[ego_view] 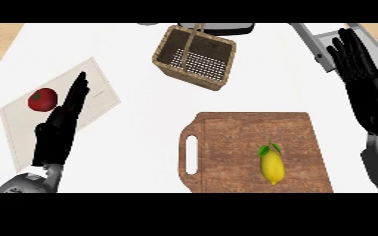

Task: Pick the lemon from the cutting board and place it in the basket

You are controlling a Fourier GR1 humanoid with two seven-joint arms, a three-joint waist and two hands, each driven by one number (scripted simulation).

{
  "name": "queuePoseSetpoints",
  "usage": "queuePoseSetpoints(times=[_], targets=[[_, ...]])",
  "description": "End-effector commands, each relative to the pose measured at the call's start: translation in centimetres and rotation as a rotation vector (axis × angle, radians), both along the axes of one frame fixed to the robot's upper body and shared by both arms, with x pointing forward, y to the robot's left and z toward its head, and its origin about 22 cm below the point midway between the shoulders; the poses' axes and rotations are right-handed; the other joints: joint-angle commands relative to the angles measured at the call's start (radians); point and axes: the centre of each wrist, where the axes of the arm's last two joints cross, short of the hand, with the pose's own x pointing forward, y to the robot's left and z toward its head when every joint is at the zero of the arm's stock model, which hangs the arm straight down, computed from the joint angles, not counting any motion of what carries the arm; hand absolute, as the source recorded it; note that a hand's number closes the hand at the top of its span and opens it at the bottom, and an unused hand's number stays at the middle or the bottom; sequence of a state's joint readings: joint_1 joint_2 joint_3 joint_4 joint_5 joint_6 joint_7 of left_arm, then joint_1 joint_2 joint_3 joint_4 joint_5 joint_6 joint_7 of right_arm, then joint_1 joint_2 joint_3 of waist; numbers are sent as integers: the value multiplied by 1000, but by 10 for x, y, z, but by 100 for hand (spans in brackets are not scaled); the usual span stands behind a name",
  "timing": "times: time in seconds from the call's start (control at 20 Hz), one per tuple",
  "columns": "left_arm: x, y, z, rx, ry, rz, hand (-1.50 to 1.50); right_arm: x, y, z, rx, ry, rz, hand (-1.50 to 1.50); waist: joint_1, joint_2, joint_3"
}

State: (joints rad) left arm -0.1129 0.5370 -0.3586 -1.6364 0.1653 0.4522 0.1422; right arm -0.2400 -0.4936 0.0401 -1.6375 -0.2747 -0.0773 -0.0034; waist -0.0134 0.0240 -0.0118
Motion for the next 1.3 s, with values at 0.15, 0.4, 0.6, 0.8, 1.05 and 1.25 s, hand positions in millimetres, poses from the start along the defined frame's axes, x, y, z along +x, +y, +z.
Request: queuePoseSetpoints(times=[0.15, 0.4, 0.6, 0.8, 1.05, 1.25], targets=[[10, 26, 9, -60, -19, 106, 0, -45, -48, -34, -172, 95, -324, 150, -22, -29, 11], [21, 32, -6, -150, 9, 106, 0, -55, 14, -49, -139, -215, -308, 150, -3, -24, 11], [24, 34, 6, -142, 9, 100, 0, -59, 35, -82, -258, -137, -640, -150, 8, -23, 7], [19, 30, -5, -137, 22, 99, 0, -62, 11, -72, -370, -68, -878, -150, -1, -26, 3], [30, 44, 2, -141, 3, 122, 0, -90, 1, -59, -608, 229, -808, -150, -27, -25, -1], [25, 47, 4, -134, 9, 126, 0, -110, 5, -52, -773, 524, -628, -150, -16, -32, -4]])
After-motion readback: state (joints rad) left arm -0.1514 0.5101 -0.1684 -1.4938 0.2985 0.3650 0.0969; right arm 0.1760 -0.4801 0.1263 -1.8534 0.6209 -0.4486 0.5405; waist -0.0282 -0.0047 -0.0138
